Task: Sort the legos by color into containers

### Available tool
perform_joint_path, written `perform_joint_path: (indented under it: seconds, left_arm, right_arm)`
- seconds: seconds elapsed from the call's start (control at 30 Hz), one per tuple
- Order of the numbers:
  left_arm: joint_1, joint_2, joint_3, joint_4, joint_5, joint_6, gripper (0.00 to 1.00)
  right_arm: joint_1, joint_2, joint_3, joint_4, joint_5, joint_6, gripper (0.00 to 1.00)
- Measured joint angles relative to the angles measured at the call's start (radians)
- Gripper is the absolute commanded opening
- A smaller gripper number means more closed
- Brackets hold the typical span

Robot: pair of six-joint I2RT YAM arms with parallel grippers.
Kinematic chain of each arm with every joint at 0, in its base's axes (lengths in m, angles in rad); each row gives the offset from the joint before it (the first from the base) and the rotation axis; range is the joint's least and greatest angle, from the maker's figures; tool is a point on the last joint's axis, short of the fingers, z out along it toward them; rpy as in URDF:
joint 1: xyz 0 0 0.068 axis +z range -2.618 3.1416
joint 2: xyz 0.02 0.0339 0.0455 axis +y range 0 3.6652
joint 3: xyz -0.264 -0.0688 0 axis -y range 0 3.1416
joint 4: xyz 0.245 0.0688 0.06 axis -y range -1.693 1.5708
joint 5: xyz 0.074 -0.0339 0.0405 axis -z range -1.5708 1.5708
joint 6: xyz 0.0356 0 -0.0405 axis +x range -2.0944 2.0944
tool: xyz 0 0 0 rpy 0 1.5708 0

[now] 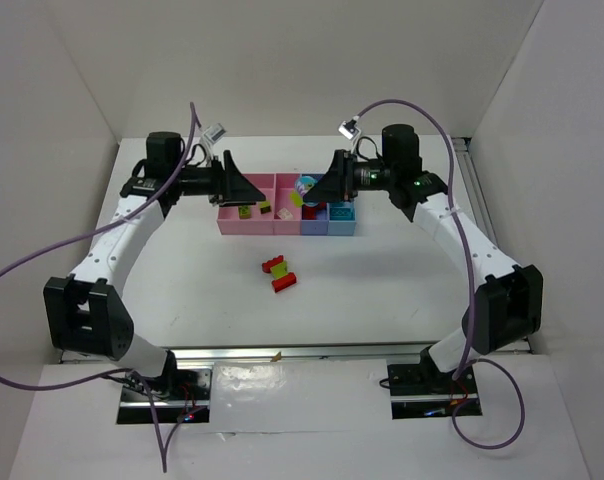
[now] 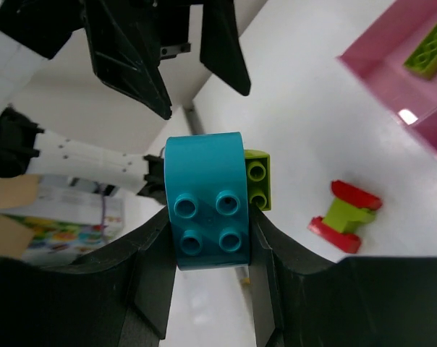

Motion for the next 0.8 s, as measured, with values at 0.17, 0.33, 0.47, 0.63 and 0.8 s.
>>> perform_joint_path:
  seconds: [0.17,0.33,0.47,0.63,0.8]
  left_arm:
    - [-0.089,0.002,0.005,0.095,-0.070,-0.054,0.84]
    - [-0.248,-0.045,-0.002,0.077,-0.421,0.057,0.81]
    - [-0.338,-0.130,-0.015,0.078,-0.586,0.151,0.85]
    - [-0.256,-0.142,-0.014,0.119,-0.447,0.165,0.86]
    - [-0.153,-0.080,-0.037,0.193,-0.178,0.077,0.84]
  right_arm:
    - [-0.006,0.000,-0.026,0.088,-0.077,0.096,0.18]
    - [-0.035,-0.001,-0.054,0.214,-0.122,0.230,0.18]
    - [-0.052,0.000,-0.083,0.271,-0.135,0.304,0.18]
    - [-0.052,0.000,-0.084,0.308,-0.158,0.338,0.18]
    - [-0.052,0.000,-0.084,0.348,-0.168,0.361,0.18]
